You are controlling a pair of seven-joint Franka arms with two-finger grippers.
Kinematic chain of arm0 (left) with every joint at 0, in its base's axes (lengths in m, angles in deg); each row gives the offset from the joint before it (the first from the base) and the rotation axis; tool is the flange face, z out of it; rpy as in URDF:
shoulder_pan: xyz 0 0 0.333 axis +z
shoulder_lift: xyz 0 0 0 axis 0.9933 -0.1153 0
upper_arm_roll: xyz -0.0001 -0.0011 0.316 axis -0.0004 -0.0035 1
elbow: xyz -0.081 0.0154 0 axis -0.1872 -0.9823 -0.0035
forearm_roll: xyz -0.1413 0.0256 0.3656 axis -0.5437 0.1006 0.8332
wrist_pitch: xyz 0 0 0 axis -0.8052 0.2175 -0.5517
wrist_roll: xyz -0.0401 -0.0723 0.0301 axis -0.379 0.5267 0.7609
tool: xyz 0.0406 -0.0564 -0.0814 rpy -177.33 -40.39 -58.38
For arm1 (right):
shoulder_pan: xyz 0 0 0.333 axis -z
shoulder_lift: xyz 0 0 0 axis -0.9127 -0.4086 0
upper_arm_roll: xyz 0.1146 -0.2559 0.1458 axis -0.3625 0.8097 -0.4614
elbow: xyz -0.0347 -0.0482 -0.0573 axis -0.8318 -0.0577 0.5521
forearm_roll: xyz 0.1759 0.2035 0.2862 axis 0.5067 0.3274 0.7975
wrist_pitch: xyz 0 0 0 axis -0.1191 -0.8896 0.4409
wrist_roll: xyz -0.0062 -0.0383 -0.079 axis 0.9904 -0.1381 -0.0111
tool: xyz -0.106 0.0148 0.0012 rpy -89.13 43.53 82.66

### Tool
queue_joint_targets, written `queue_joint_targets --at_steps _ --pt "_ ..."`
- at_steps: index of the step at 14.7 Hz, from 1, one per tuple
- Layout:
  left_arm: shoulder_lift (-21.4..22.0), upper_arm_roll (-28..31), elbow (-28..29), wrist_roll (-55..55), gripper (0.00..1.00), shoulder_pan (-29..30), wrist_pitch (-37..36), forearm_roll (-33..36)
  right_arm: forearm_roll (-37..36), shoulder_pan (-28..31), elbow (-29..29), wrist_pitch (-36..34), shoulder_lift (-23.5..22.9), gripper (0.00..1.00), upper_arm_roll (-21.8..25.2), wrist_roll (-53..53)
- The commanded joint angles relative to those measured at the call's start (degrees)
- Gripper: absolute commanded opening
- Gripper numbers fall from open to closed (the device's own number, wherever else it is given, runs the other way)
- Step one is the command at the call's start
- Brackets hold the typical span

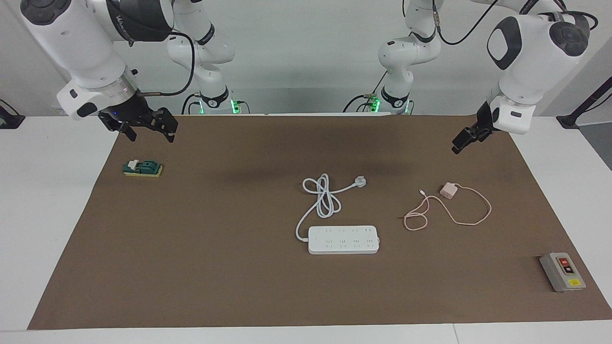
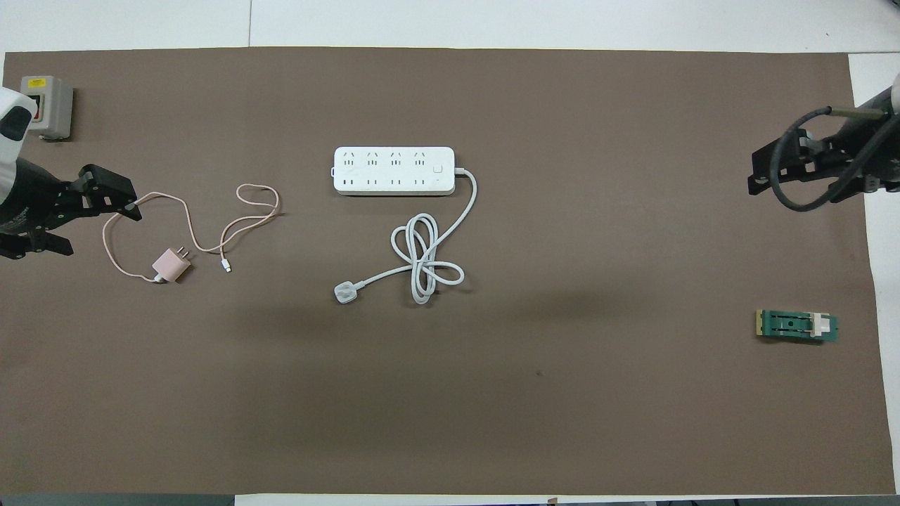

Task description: Unplug charger and place it aside

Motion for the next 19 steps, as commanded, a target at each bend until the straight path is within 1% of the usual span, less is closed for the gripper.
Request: queue_joint_targets --at_steps 1,3,4,6,7,8,9,11,13,17,19 --pt "1.94 -0.16 -1.28 -6.92 1.00 -1.09 -5.97 0.24 -2.12 0.66 -9.52 3.81 7.67 1.00 -0.71 4.12" --pt "2.73 -0.16 -2.26 -10.62 1.00 -1.44 -9.58 0.15 -2.12 1.62 -14.79 7.58 10.92 1.00 -0.97 4.91" --pt "4.04 -0.16 -1.74 -11.77 1.00 -1.88 -10.30 0.15 -2.12 2.15 -16.65 9.17 11.89 1.00 -1.32 5.00" --pt "4.15 1.50 -1.99 -13.88 1.00 -4.51 -10.83 0.07 -2.04 3.12 -18.16 11.20 12.34 1.00 -2.28 4.65" --pt "3.97 3.86 -1.91 -14.15 1.00 -5.83 -10.14 -0.11 -1.95 3.64 -17.81 11.21 12.08 1.00 -2.46 4.13" --pt "3.53 6.40 -2.26 -14.41 1.00 -8.71 -9.52 -0.37 -1.25 4.08 -17.02 11.29 11.73 1.00 -2.46 2.82" --pt "2.05 7.65 -2.78 -14.67 1.00 -10.13 -9.51 -0.55 -0.90 4.26 -16.32 11.64 11.21 1.00 -2.55 0.46" --pt "-0.15 8.01 -5.41 -15.20 1.00 -10.85 -9.52 -0.37 -0.80 5.49 -13.42 9.81 10.06 1.00 -3.95 -0.10" --pt "-0.34 8.19 -5.60 -20.36 1.00 -10.94 -8.81 0.33 -0.11 5.58 -13.32 8.92 10.06 1.00 -3.96 -0.10" --pt "0.98 8.10 -4.64 -21.36 1.00 -10.94 -8.37 0.15 1.92 5.84 -13.24 8.48 10.15 1.00 -4.04 0.86" --pt "1.68 8.10 -3.84 -21.36 1.00 -10.85 -8.37 0.07 1.92 5.85 -13.24 8.57 10.15 1.00 -4.13 4.81"
